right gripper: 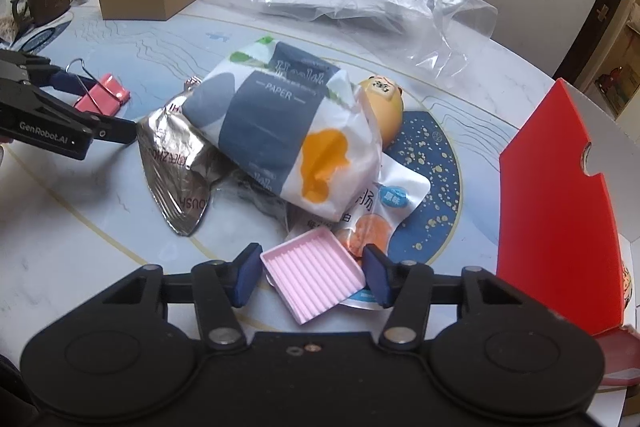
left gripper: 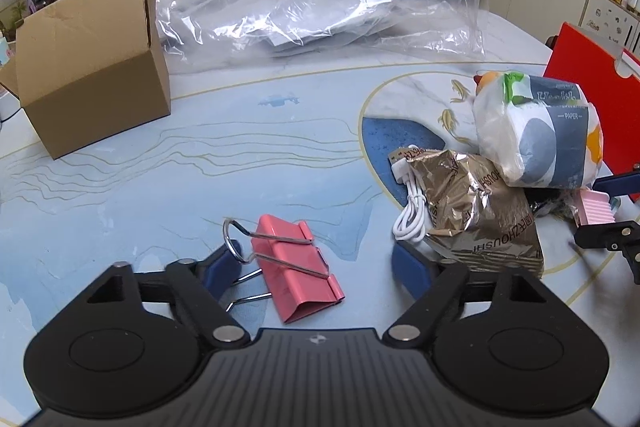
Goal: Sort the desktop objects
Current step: 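Grasp the pink binder clip with the left tool while the right tool grasps the pink tray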
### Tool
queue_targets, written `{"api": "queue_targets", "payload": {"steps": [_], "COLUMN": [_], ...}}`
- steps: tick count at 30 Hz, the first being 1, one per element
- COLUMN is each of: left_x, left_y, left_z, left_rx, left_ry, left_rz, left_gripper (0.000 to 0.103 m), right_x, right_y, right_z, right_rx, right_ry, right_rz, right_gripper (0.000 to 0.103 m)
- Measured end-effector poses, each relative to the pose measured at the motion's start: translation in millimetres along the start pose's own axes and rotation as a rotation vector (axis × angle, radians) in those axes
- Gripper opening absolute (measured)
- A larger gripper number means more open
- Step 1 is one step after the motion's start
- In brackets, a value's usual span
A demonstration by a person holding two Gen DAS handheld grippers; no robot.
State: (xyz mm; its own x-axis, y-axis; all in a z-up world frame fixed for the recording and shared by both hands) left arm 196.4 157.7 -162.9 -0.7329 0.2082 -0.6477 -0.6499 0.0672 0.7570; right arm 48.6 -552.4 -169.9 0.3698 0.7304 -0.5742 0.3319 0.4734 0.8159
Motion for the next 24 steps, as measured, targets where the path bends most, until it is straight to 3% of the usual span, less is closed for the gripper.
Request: {"api": "queue_targets", "payload": {"steps": [4, 6, 8, 24], "left_x": [0, 0, 0, 11], "left_y": [2, 4, 4, 19], "left_z": [3, 4, 5, -1], "left_rx": [-0.022, -0.032, -0.041, -0.008], "left_ry": [0.004, 0.008, 0.008, 0.019], "left_rz": [-0.001, -0.002, -0.001, -0.007], "left_gripper": [0.061, 0.046, 0.039, 0.033], "right_x": [0, -1, -1, 5], "right_y": [2, 4, 5, 27], "right_z": [0, 0, 0, 1], "right_rx": [-0.002, -0.002, -0.003, -0.002], "right_ry": [-0.010, -0.016, -0.021, -0.075], "right_rz": [-0.004, -0.005, -0.003, -0.016], "right_gripper": [0.053, 0.053, 0.053, 0.053]}}
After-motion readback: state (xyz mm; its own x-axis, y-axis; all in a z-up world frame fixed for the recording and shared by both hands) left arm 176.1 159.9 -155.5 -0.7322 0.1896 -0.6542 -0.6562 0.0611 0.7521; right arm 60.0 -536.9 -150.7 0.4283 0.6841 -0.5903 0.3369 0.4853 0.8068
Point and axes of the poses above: each gripper's, at about its wrist camera, not at the fingertips, and y roughly against the way its jaws point, z to its left, x to its underside, the point moved 4 cm from there along -y, roughly the way its jaws point, and after that the axes turned 8 degrees about -y, right-handed, at the moved point
